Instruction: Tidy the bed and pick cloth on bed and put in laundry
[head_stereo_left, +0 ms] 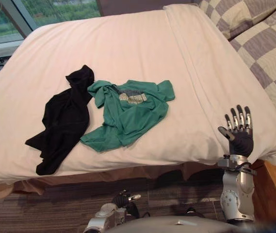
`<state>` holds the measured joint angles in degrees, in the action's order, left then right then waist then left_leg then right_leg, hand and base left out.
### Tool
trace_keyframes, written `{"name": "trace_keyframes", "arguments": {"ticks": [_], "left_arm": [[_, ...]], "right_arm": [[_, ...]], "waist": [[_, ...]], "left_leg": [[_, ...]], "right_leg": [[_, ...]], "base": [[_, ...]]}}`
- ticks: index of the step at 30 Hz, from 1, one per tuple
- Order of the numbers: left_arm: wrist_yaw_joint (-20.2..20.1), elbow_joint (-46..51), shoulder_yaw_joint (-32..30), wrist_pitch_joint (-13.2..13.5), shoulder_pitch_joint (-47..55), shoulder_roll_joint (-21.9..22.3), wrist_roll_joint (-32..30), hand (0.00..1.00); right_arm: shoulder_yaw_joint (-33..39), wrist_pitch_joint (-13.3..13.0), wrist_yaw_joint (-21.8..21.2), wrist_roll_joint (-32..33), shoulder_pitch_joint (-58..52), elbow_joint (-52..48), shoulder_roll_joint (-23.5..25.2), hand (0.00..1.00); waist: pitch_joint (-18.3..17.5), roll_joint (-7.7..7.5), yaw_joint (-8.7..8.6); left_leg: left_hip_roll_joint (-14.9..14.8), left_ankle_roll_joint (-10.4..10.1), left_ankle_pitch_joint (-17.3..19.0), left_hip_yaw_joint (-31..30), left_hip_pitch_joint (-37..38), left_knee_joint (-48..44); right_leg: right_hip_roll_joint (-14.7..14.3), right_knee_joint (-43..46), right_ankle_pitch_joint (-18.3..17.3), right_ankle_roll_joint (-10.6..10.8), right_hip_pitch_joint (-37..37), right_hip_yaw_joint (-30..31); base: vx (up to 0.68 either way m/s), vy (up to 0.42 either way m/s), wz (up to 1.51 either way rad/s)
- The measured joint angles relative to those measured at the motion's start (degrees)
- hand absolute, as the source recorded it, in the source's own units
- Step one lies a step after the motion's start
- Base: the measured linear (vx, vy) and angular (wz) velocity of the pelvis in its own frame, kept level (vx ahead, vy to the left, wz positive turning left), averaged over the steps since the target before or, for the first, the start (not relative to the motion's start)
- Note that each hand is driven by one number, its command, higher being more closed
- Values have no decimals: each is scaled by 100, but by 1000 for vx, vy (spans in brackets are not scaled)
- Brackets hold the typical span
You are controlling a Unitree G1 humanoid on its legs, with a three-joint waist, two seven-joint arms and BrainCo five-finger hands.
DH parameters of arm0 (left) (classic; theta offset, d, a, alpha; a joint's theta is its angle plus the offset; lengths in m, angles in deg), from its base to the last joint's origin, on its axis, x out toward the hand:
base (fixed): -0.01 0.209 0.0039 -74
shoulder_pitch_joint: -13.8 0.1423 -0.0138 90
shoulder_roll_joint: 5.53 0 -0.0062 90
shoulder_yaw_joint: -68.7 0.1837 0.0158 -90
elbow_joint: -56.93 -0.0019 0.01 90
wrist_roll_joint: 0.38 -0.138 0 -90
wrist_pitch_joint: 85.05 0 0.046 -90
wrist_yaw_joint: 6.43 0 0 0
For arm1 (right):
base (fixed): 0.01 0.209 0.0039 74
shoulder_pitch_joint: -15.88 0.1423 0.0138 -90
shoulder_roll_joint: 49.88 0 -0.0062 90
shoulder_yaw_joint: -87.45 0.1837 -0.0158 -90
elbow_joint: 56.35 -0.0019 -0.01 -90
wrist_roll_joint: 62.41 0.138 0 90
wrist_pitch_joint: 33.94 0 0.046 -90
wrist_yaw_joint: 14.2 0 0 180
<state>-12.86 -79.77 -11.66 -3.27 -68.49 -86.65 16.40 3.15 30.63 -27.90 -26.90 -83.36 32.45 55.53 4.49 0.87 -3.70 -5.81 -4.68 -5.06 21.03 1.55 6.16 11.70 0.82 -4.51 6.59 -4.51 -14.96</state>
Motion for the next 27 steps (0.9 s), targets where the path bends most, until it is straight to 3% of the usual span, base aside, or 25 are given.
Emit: {"name": "trace_keyframes", "arguments": {"ticks": [1,3,4,13,14,19,27], "left_arm": [[-8,30,-83,5,73,-1,-5,0],[-16,30,-111,5,132,-23,-9,0],[-199,-30,-404,19,194,-13,-49,0],[-193,-38,-532,41,231,2,69,0],[-193,-41,-532,48,234,-1,105,0],[-202,-82,-643,259,354,-1,535,0],[-198,-206,-763,504,477,3,733,0]], "right_arm": [[-42,8,-308,474,3,10,1,0],[-59,11,-533,893,19,54,18,0],[-169,6,-849,1613,250,330,43,0],[-169,7,-764,1585,249,317,40,0],[-168,7,-726,1581,249,316,38,100],[-90,181,-274,1180,251,72,-9,100],[179,470,13,812,287,-406,-308,100]], "waist": [[-86,-27,2],[-158,-56,2],[-172,-73,-6],[-170,-81,-1],[-170,-81,-1],[-161,-85,13],[-67,-77,22]], "left_leg": [[0,7,6,-9,1,0],[2,14,10,-11,10,0],[-32,16,14,-44,145,0],[-35,18,13,-70,147,-1],[-34,18,12,-79,145,-1],[-35,25,8,-135,144,-2],[-56,17,21,-137,93,-1]], "right_leg": [[0,5,-1,2,-5,-2],[1,7,0,3,-13,-1],[-57,-68,7,11,-192,-7],[-64,-66,6,9,-206,-22],[-64,-66,5,8,-210,-31],[-65,-10,-36,-26,-219,-74],[-70,112,-173,-83,-121,-55]], "base": [[0,0,0],[0,0,0],[0,0,0],[0,0,0],[0,0,7],[0,0,4],[0,0,0]]}}
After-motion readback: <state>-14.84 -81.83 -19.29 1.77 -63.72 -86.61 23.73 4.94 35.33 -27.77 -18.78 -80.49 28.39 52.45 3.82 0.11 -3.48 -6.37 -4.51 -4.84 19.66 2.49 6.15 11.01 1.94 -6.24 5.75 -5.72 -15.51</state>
